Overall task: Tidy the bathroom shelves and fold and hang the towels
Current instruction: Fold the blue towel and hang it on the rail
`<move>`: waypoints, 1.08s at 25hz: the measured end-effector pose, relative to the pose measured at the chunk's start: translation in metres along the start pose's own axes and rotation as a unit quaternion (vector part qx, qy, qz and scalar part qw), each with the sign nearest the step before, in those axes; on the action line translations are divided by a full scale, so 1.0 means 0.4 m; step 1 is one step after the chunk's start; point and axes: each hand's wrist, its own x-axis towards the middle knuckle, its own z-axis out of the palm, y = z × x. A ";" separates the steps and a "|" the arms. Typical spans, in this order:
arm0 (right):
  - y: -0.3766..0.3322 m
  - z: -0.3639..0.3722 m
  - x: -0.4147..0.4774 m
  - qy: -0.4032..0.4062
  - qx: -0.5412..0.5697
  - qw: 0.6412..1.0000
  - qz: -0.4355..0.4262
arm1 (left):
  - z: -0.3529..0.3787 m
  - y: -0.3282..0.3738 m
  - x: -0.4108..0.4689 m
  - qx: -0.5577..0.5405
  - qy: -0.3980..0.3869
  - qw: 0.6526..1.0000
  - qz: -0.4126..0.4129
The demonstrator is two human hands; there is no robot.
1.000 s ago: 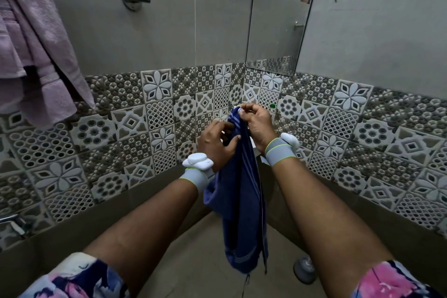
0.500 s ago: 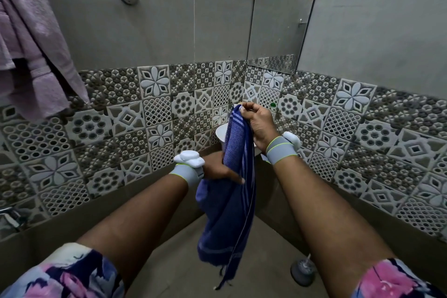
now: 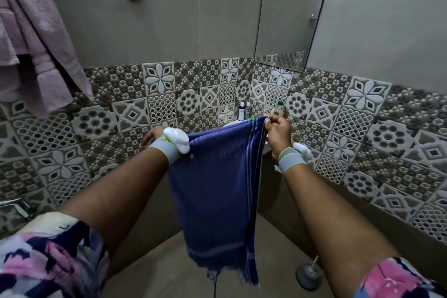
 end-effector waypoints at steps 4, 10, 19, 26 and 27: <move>0.021 -0.013 0.024 0.051 -0.061 0.997 -0.024 | -0.070 -0.024 -0.005 -0.044 0.074 0.996 -0.026; 0.023 0.021 0.026 0.017 -0.109 0.993 -0.042 | -0.032 -0.040 -0.021 -0.052 0.062 0.996 -0.030; 0.009 0.097 0.107 0.000 -0.044 0.999 -0.020 | -0.053 -0.098 0.003 -0.155 0.020 0.986 -0.057; -0.053 0.092 0.028 0.072 -0.061 0.993 -0.074 | -0.034 -0.085 -0.004 -0.232 0.088 0.965 -0.089; -0.058 0.092 0.018 0.081 -0.065 0.991 -0.080 | -0.032 -0.084 0.001 -0.209 0.107 0.967 -0.096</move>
